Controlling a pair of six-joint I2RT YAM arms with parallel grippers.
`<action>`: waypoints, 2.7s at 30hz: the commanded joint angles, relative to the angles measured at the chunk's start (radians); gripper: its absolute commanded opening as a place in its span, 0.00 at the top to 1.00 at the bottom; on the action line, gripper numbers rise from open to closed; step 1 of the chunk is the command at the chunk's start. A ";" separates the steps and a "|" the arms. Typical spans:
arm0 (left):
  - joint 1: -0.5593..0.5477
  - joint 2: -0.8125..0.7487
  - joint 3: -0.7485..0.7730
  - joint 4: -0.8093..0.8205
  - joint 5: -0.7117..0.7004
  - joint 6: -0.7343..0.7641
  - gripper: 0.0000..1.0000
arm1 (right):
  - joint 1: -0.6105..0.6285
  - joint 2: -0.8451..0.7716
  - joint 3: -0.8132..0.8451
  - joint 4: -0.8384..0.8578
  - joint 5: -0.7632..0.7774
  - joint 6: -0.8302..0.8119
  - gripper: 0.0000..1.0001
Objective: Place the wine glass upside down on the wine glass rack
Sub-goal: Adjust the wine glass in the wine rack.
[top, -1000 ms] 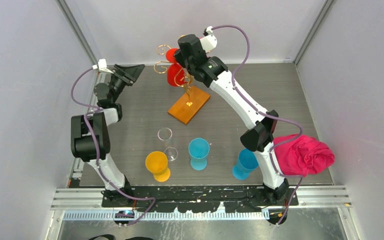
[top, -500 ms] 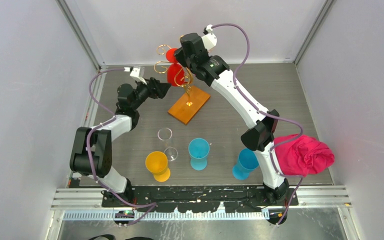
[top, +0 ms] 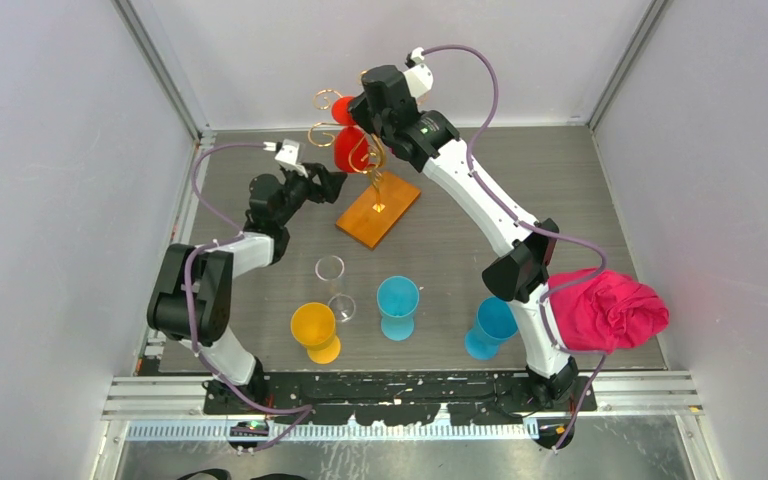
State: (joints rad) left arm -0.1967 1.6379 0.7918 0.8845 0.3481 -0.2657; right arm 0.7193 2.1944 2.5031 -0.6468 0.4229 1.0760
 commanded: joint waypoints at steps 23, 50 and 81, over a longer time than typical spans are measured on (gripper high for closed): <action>-0.026 0.112 0.152 0.124 0.163 0.153 0.25 | -0.027 -0.030 0.015 -0.003 0.003 -0.059 0.77; -0.026 0.134 0.116 0.250 0.003 0.272 0.00 | -0.035 -0.009 0.048 -0.027 -0.025 -0.083 0.77; -0.036 0.180 0.265 0.169 0.260 0.225 0.00 | -0.036 0.008 0.086 -0.035 -0.051 -0.123 0.77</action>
State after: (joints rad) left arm -0.2214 1.8179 1.0035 1.0267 0.5781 -0.0448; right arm 0.6849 2.1998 2.5492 -0.6785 0.3725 0.9794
